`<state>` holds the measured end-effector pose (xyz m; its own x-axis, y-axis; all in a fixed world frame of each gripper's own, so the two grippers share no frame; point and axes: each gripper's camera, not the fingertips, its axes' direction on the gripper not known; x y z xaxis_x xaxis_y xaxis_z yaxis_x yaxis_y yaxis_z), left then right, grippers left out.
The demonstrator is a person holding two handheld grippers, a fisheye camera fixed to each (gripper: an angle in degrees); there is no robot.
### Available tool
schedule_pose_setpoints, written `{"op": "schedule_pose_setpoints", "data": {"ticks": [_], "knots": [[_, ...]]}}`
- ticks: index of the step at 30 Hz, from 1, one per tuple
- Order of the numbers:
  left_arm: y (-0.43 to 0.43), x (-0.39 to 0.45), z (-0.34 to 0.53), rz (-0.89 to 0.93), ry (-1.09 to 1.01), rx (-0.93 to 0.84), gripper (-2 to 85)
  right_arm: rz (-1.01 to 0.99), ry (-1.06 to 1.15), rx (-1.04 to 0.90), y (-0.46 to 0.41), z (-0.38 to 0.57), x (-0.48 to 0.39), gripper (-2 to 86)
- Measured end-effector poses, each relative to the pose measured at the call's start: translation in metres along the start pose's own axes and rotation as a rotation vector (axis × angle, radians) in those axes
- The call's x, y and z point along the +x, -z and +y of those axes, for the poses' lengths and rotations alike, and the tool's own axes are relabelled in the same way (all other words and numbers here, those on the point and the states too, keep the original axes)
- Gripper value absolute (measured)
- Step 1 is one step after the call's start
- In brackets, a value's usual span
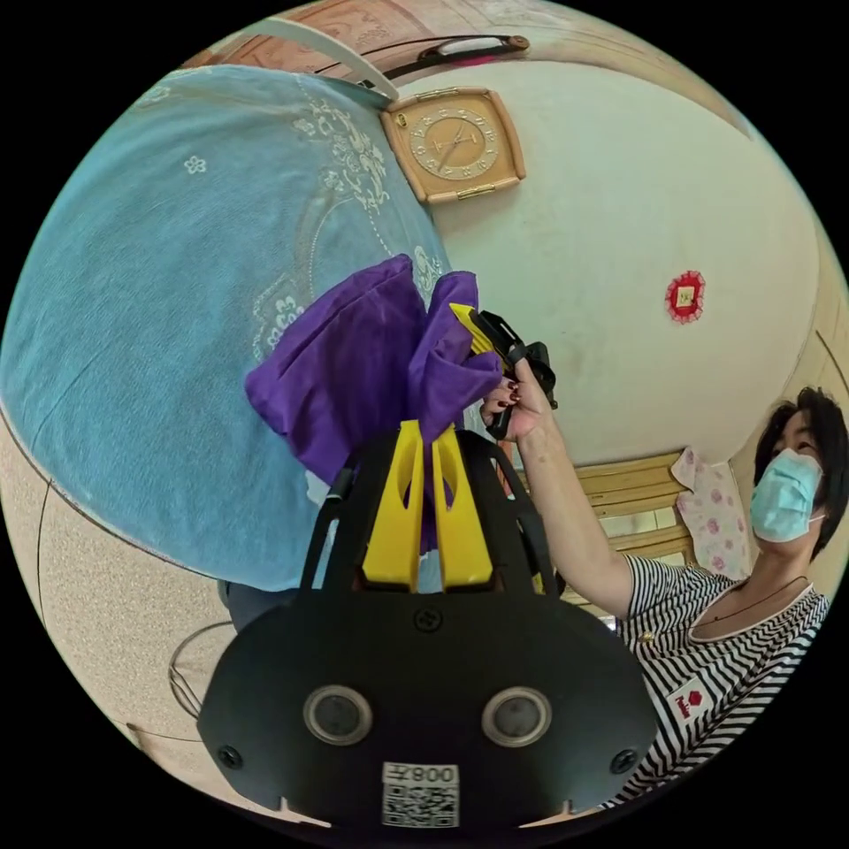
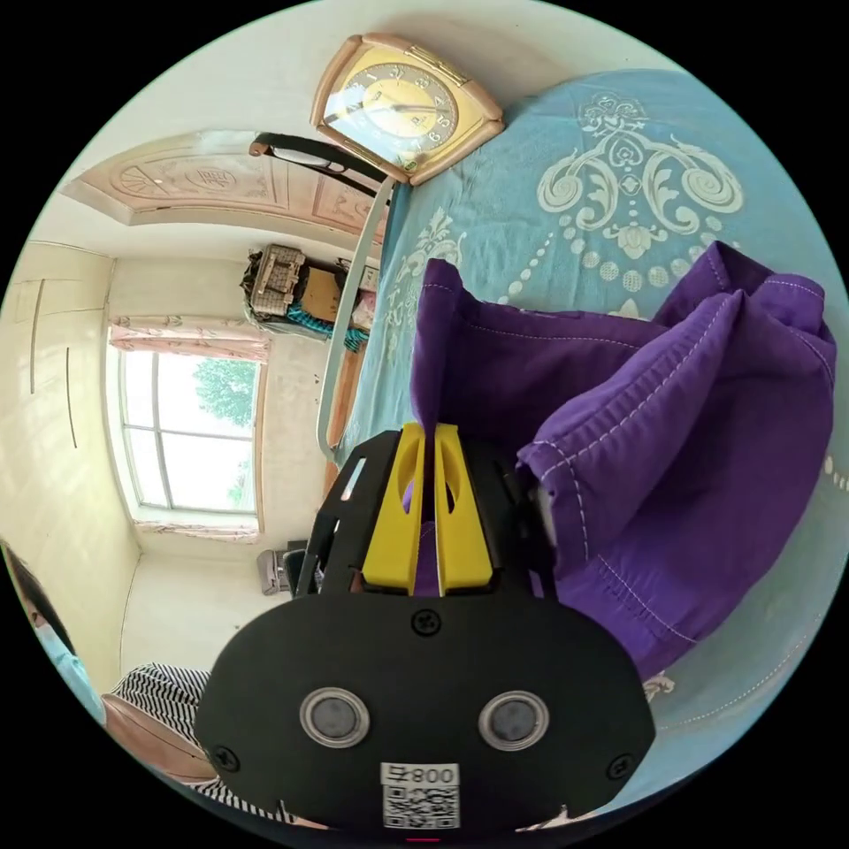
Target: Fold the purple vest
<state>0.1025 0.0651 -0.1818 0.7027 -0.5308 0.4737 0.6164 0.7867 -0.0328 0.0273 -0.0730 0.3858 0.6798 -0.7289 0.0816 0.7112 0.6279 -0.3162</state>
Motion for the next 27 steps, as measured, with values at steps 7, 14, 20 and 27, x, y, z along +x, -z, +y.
{"op": "schedule_pose_setpoints", "data": {"ticks": [7,14,20,27], "knots": [[0.040,-0.056,-0.037,-0.020,0.107,0.010,1.8,0.136,0.093,-0.073,-0.034,-0.038,-0.045,4.0],[0.069,-0.075,-0.067,0.002,0.101,0.013,2.1,0.258,0.244,0.167,0.053,0.001,-0.088,6.5],[0.087,-0.083,-0.087,0.017,0.107,0.017,2.2,0.240,0.126,0.022,0.014,-0.039,-0.055,4.1],[0.112,-0.090,-0.101,0.023,0.131,0.050,2.1,0.363,0.052,-0.122,-0.032,-0.092,-0.043,0.7]]}}
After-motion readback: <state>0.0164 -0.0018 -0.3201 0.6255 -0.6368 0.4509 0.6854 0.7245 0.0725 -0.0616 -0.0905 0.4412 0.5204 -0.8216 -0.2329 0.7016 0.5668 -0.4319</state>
